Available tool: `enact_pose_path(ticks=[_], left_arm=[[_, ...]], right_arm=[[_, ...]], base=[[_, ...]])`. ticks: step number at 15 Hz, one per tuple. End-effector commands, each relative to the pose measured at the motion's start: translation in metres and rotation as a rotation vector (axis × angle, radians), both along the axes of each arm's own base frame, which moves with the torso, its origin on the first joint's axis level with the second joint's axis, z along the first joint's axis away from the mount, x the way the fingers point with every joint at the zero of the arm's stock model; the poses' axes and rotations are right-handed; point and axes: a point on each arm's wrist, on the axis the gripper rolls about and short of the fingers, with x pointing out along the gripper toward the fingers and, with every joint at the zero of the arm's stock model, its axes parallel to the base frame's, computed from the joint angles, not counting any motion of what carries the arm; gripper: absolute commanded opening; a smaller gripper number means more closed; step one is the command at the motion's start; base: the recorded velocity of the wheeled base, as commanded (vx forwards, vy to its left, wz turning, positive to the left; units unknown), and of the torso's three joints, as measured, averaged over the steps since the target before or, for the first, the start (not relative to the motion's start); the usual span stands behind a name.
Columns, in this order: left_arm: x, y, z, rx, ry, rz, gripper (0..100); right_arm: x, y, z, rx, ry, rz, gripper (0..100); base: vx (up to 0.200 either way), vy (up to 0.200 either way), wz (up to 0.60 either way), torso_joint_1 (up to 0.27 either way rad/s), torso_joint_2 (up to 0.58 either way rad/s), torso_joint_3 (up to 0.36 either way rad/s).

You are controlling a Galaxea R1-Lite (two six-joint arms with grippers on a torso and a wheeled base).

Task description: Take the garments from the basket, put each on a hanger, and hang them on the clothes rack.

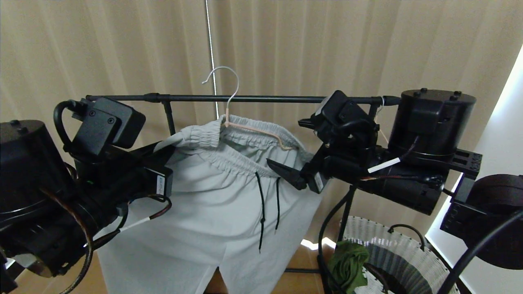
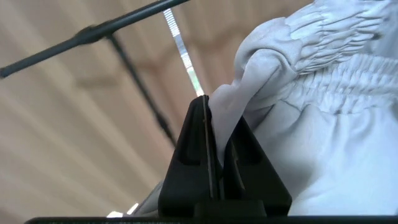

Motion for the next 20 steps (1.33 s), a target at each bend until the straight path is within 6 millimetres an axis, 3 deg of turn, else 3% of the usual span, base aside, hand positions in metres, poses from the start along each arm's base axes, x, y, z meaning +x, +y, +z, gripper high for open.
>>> enact_pose_path(ticks=[1,6,19,20], left_arm=[[-0.004,-0.007,-0.003,0.007,0.006,-0.035,0],[-0.013,-0.009,-0.008,0.0,-0.019,-0.077,0],[-0.033,-0.008,-0.014,0.002,-0.081,-0.132,0],[-0.034,-0.008,-0.014,0.003,-0.082,-0.135,0]], right_arm=[[0.011,0.009,-0.01,-0.023,0.007,-0.01,100],[0.027,0.009,-0.009,-0.06,-0.046,-0.036,100],[0.027,0.008,-0.012,-0.064,-0.039,-0.041,100],[0.028,0.007,-0.012,-0.064,-0.039,-0.044,0]], base=[[0.0,0.0,0.0,0.0,0.0,0.0],[0.0,0.0,0.0,0.0,0.0,0.0],[0.0,0.0,0.0,0.0,0.0,0.0],[0.0,0.0,0.0,0.0,0.0,0.0]])
